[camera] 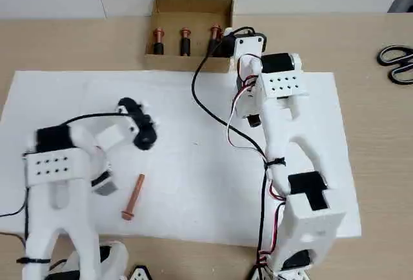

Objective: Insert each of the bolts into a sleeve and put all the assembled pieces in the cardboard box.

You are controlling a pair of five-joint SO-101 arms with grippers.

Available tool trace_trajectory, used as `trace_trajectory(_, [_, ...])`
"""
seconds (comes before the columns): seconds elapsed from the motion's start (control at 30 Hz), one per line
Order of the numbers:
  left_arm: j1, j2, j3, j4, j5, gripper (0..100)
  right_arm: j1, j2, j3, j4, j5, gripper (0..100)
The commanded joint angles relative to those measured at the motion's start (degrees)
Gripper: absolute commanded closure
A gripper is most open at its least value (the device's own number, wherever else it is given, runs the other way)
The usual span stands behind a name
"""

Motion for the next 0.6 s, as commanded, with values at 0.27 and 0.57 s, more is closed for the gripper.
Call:
trace_trajectory(0.27, [12.66,-1.05,11.47,-11.60,24.26,81,-0.13,-7.52,-3.08,0.57,-0.53,99.5])
trace_trajectory(0.57, [13.10,-1.05,18.51,-14.68,25.67,81,-0.22,-7.60,-3.08,0.57,-0.62,99.5])
